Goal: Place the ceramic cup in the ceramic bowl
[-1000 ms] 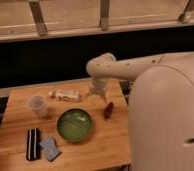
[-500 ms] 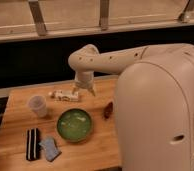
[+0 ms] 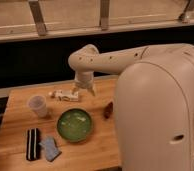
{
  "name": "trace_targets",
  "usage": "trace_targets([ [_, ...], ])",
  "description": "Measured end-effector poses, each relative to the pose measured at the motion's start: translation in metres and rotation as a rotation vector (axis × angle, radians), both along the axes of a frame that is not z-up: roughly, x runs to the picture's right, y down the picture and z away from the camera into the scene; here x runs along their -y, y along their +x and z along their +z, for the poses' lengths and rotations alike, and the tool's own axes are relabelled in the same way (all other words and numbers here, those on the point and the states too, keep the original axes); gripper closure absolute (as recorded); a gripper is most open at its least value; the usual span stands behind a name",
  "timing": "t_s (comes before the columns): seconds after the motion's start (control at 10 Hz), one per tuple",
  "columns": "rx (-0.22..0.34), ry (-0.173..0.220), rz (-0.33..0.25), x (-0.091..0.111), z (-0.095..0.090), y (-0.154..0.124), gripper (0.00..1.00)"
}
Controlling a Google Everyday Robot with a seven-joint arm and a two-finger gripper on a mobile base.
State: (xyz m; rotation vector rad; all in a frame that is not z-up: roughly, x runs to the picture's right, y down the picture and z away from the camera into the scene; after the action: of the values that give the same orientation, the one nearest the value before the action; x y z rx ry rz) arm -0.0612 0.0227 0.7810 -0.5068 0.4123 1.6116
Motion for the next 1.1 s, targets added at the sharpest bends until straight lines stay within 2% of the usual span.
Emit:
trace_targets([
  [0.1, 0.009, 0.008, -0.012, 0.003, -0.001, -0.002, 0.34],
  [0.3, 0.042, 0.047, -0.057, 0.021, -0.01, -0.026, 0.34],
  [0.5, 0.087, 0.103, -0.122, 0.049, -0.028, -0.068, 0.34],
  [0.7, 0.16, 0.157, -0.204, 0.069, -0.049, -0.124, 0.34],
  [0.9, 0.231, 0.187, -0.291, 0.068, -0.067, -0.174, 0.34],
  [1.1, 0.285, 0.188, -0.353, 0.056, -0.068, -0.21, 0.34],
])
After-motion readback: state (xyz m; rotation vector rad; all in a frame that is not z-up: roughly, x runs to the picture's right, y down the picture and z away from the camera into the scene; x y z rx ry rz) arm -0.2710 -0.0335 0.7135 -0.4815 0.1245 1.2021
